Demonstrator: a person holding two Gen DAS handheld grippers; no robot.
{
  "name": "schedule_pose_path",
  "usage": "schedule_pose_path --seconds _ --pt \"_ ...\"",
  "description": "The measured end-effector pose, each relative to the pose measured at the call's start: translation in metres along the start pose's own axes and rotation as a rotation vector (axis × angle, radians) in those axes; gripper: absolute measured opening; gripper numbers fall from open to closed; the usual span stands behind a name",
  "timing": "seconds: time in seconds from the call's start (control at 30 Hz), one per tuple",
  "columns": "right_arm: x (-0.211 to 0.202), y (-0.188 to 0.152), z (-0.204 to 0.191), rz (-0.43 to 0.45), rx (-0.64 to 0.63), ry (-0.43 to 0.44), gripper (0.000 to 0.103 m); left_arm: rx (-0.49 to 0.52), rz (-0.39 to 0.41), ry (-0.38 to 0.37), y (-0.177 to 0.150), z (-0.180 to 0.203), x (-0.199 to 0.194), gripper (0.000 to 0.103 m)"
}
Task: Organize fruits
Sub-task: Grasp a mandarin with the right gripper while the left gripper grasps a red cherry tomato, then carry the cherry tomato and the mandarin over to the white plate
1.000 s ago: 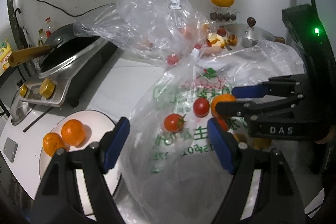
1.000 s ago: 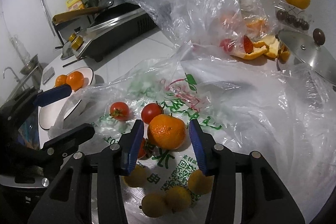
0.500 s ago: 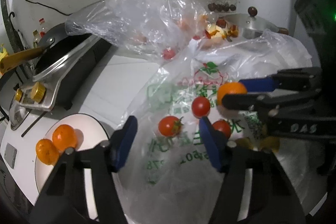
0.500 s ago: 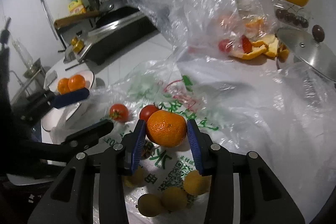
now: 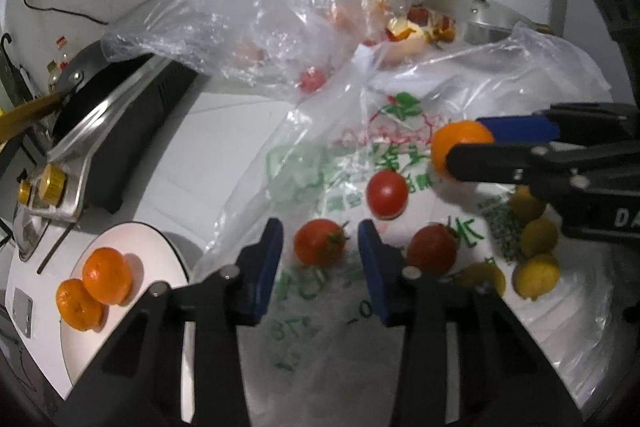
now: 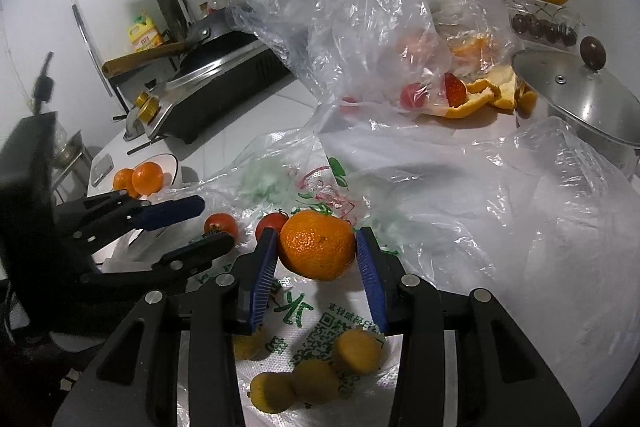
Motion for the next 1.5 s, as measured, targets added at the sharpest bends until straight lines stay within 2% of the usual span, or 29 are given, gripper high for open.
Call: schedule_pose_path --seconds 0.27,0.43,0.57,0.8,1.5 --pt "-0.001 0.000 0.000 0.006 -0.001 -0.004 0.043 -0.007 -0.026 -0.023 -0.002 0.001 0.010 0.040" --pt "-0.001 0.001 0.000 0.008 -0.003 -0.008 0.043 -0.014 -0.025 -0.035 -0.003 -0.001 0.010 0.030" --pt "-0.002 0.000 0.000 0.012 -0.007 -0.013 0.043 -0.017 -0.018 -0.049 -0.003 0.000 0.005 0.030" --pt "-0.007 0.004 -0.006 0.025 -0.016 -0.015 0.043 -0.022 0.021 -0.072 0.001 0.001 -0.012 0.030" --pt "-0.051 0.013 -0.045 0.091 -0.078 -0.047 0.043 -0.049 0.156 -0.067 0.003 -0.013 -0.086 0.030"
Point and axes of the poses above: each gripper's, at about its wrist camera, not at the fingertips, and x roughly the way its jaws point, z to its right, y to its top, the point moved 10 cm from there along x, roughly the way its jaws point, and after that the axes turned 5 degrees about x, right-handed, at the moved point
